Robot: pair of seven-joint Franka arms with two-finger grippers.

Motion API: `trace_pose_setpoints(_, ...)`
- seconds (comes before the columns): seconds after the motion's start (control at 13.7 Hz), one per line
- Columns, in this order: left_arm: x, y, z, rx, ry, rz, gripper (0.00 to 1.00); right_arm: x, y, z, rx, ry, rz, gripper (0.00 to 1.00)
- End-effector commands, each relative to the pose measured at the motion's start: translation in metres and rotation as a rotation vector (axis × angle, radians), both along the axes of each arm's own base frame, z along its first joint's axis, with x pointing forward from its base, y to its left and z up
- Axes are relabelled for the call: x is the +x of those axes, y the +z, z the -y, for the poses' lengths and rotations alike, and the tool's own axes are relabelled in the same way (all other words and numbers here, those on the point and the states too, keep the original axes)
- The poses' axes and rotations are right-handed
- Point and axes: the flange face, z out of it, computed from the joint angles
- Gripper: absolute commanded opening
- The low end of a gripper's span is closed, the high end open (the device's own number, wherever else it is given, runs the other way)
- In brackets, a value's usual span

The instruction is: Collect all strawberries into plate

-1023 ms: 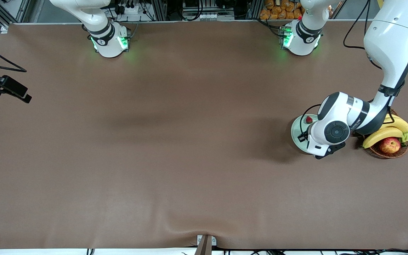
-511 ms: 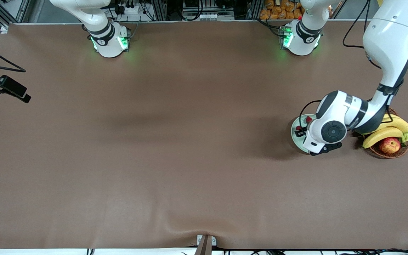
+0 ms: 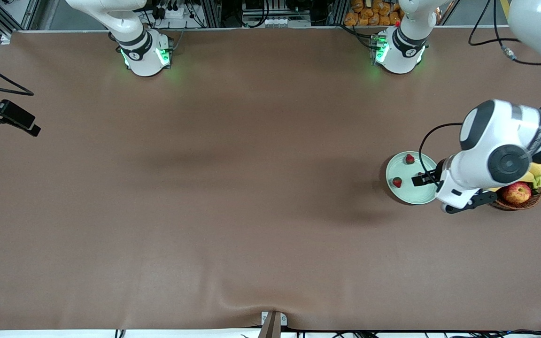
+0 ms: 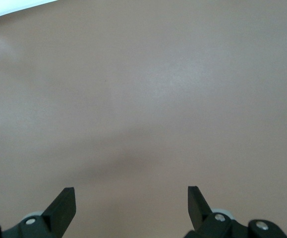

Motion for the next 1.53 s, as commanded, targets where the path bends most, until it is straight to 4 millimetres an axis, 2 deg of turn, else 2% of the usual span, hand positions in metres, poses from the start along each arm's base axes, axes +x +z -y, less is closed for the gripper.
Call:
trace_pose_setpoints(0.0,0.016,0.054,-0.003,-0.113,-0.03,0.043,1.0,0.001,0.005,0.003,0.001,0.005,-0.003,1.0)
trace_pose_setpoints(0.22,0.007,0.098,-0.001,-0.085,-0.058,0.108,1.0,0.001,0.005,0.003,0.003,0.005,-0.001,1.0)
trace_pose_setpoints(0.37,-0.008,0.144,0.005,-0.05,-0.061,0.182,1.0,0.001,0.005,0.003,0.004,0.005,-0.001,1.0)
trace_pose_setpoints(0.58,-0.038,0.198,0.018,-0.006,-0.101,0.235,1.0,0.002,0.005,0.002,0.006,0.005,0.002,1.0)
trace_pose_setpoints(0.73,-0.052,0.218,0.025,-0.026,-0.13,0.249,1.0,0.001,0.004,0.003,0.006,0.004,-0.001,1.0)
trace_pose_setpoints(1.17,-0.054,0.224,0.007,-0.067,-0.164,0.235,1.0,0.002,0.005,0.003,0.006,0.004,0.002,1.0)
trace_pose_setpoints(1.32,-0.061,0.229,-0.008,-0.08,-0.178,0.22,1.0,0.002,0.005,0.004,0.006,0.002,0.001,1.0)
trace_pose_setpoints(1.46,-0.065,0.235,-0.03,-0.136,-0.174,0.221,1.0,0.002,0.004,0.015,0.014,-0.02,-0.002,1.0)
